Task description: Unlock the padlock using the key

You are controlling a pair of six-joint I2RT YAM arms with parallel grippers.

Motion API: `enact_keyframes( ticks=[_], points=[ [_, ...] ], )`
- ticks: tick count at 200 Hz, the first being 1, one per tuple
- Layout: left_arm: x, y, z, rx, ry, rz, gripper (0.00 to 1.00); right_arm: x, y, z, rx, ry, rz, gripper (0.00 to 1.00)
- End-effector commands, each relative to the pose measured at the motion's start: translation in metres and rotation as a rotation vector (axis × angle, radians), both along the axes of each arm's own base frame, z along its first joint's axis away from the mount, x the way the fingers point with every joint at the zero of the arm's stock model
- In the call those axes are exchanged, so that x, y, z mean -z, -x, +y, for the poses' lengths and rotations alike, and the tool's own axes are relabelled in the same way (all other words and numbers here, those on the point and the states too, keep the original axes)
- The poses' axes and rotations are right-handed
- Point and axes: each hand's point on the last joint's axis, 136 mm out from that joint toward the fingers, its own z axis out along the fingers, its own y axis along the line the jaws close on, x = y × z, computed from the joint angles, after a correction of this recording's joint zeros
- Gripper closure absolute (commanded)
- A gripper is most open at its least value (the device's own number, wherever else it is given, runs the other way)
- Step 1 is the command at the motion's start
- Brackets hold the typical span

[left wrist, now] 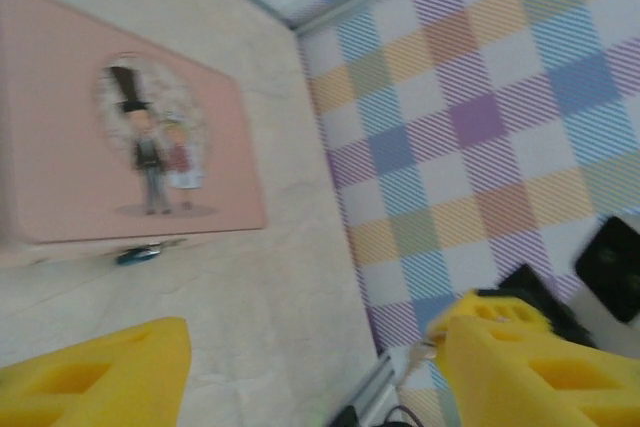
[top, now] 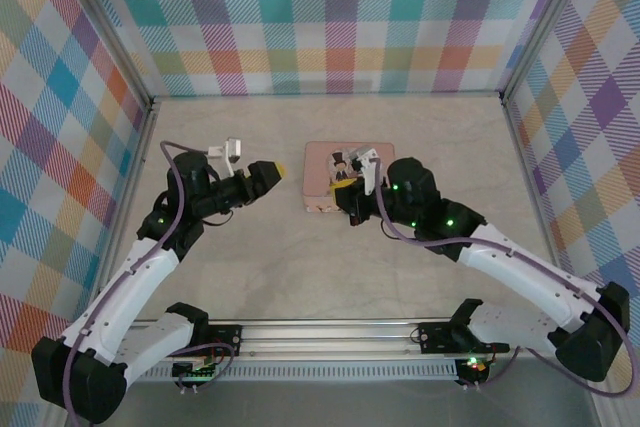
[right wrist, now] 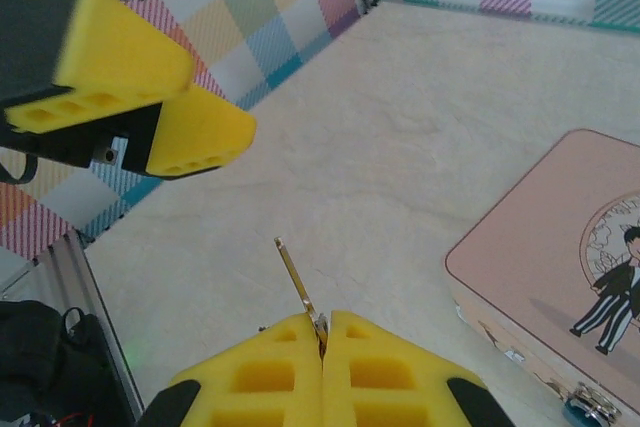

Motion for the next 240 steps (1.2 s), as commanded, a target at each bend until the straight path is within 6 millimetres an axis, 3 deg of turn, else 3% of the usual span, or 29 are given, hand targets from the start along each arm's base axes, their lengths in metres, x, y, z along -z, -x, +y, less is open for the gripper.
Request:
enact_keyframes(
  ticks=[1, 40, 133, 240],
  points=[
    [-0.037, 0.016, -0.024, 0.122, 0.016, -0.117, 0.35, 0.006, 0.012, 0.004, -0.079, 0.014, 0.012, 1.0],
    [-0.042, 0.023, -0.041, 0.168, -0.04, -0.157, 0.4, 0.012, 0.015, 0.009, -0.111, 0.042, 0.073, 1.0],
    [-0.013, 0.033, -0.077, 0.255, -0.188, -0.138, 0.54, 0.008, 0.022, 0.017, -0.161, 0.015, 0.115, 1.0],
    [-0.005, 0.037, -0.085, 0.278, -0.208, -0.133, 0.81, 0.006, 0.023, 0.016, -0.161, 0.005, 0.117, 1.0]
  ],
)
